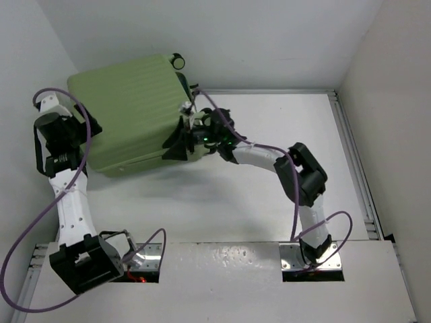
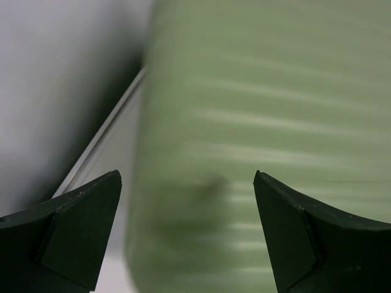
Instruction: Pack the luggage
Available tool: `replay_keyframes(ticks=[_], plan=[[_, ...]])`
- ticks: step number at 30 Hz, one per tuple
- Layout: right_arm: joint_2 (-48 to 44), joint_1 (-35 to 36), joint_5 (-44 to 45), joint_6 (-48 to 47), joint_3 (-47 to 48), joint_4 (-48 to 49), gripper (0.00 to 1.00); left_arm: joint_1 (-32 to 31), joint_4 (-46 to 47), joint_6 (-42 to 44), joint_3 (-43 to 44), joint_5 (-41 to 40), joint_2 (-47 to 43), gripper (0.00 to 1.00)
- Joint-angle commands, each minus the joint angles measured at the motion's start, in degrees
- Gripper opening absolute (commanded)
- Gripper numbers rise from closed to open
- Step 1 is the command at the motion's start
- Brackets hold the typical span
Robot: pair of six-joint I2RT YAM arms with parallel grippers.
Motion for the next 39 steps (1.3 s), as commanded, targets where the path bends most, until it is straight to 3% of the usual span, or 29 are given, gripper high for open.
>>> replay_keyframes(ticks=[1, 4, 7, 8, 10, 13, 16, 18, 20, 21, 23, 25, 26, 28, 31, 33, 35, 37, 39], plan=[[-9.27, -5.64, 2.19, 4.05, -6.99, 10.65, 0.66, 5.14, -6.81, -0.53, -1.12, -0.88, -0.44, 0.94], [-15.87, -11.43, 3.5, 3.71, -14.47, 11.1, 0.68, 7.44, -5.41, -3.34, -1.12, -3.51, 1.84, 0.93], [-18.96, -16.97, 4.91, 4.67, -15.46, 9.08, 0.79, 9.71, -2.34, -4.14, 2.91, -3.89, 7.72, 0.93], [-18.78, -18.12, 5.69, 5.02, -13.81, 7.33, 0.8, 10.5, -1.71, -3.62, 4.32, -2.39, 9.56, 0.93], [-16.77, -22.25, 5.7, 7.39, -10.3, 5.56, 0.84, 12.7, -1.18, -1.6, 9.85, 8.47, 16.94, 0.96], [-8.63, -26.12, 6.75, 16.24, -0.21, 4.42, 0.85, 13.24, -5.21, -0.36, 18.99, 16.23, 27.38, 0.87], [-1.51, -27.53, 7.64, 17.33, 7.19, -0.38, 0.84, 13.24, -5.22, 0.16, 21.73, 15.73, 31.81, 0.85], [1.33, -27.54, -1.27, 17.16, 15.27, -1.56, 0.88, 12.72, -5.13, 1.47, 23.48, 16.94, 34.97, 0.85], [6.96, -26.92, -7.54, 9.47, 24.2, -6.46, 0.97, 12.71, -7.15, 2.01, 25.24, 16.96, 37.0, 0.85], [8.19, -26.83, -15.14, 2.55, 25.57, -11.09, 1.0, 12.01, -8.98, 3.66, 26.81, 16.96, 38.31, 0.85], [7.15, -27.27, -16.88, -10.22, 24.8, -19.64, 1.0, 11.4, -9.97, 4.82, 26.83, 16.96, 38.32, 0.85], [2.34, -27.27, -15.75, -31.89, 23.3, -40.98, 1.0, 10.69, -11.2, 7.19, 26.83, 15.21, 38.32, 0.85], [0.05, -26.84, -14.18, -58.77, 23.38, -54.77, 1.0, 9.99, -11.2, 7.72, 26.83, 14.68, 37.63, 0.85], [-1.11, -25.78, -9.35, -70.59, 23.73, -69.75, 1.0, 8.5, -12.42, 10.44, 25.95, 13.19, 37.1, 0.85], [1.07, -25.69, -7.06, -89.9, 29.86, -84.38, 1.0, 6.92, -13.83, 12.38, 24.81, 12.57, 37.7, 0.85], [1.43, -24.55, -5.99, -94.09, 30.24, -87.16, 1.0, 6.04, -14.89, 13.69, 24.81, 12.04, 38.32, 0.85], [-0.23, -23.76, -2.48, -95.87, 24.4, -81.39, 1.0, 5.15, -14.89, 14.22, 24.81, 11.33, 38.85, 0.85], [-3.04, -23.23, -0.02, -93.68, 20.76, -68.77, 1.0, 3.75, -15.42, 14.23, 24.19, 10.64, 39.55, 0.85], [-2.7, -22.61, 0.69, -94.11, 20.12, -66.35, 1.0, 2.26, -15.42, 14.75, 24.72, 10.63, 40.86, 0.85]])
